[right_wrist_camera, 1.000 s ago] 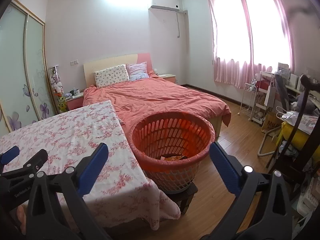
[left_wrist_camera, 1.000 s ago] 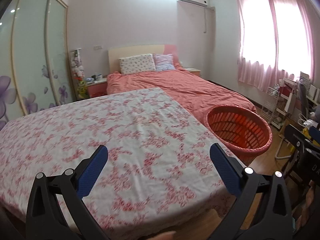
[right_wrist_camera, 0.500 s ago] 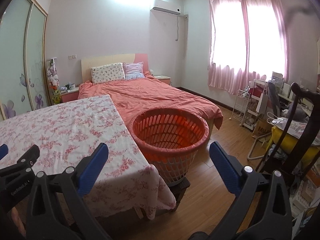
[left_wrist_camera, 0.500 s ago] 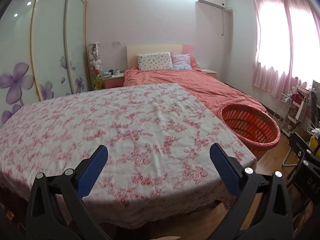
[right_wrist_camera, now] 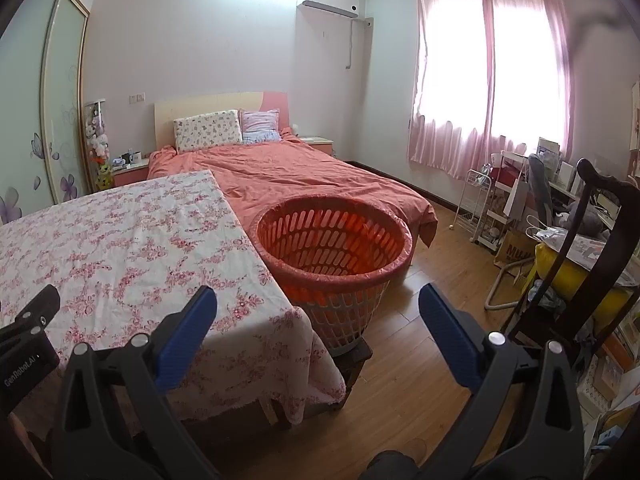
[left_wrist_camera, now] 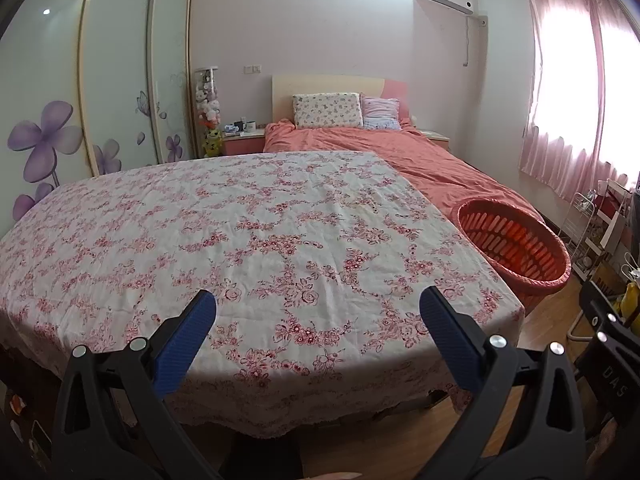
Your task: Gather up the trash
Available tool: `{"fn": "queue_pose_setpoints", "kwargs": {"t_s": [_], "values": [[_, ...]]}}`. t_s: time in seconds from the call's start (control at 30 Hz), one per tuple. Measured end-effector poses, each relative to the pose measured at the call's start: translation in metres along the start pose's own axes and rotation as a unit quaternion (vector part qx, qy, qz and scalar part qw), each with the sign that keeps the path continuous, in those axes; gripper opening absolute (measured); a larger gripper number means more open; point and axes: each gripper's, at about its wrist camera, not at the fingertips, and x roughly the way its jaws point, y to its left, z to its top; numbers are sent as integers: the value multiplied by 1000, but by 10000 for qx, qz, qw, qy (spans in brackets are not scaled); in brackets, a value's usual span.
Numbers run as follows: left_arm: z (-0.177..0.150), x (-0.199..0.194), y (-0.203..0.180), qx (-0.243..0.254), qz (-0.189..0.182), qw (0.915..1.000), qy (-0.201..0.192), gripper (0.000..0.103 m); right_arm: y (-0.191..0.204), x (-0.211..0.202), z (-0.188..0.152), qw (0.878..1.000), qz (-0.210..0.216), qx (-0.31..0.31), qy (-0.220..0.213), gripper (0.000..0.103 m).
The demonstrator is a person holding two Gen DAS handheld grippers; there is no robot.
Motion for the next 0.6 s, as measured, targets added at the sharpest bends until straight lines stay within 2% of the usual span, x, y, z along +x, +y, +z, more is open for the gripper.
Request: {"fn": "queue_pose_setpoints", "kwargs": {"t_s": [0.6], "values": [[0, 0, -1, -22, 30, 10000, 37, 100, 1, 4, -5, 10000, -22, -32, 73, 99]]}}
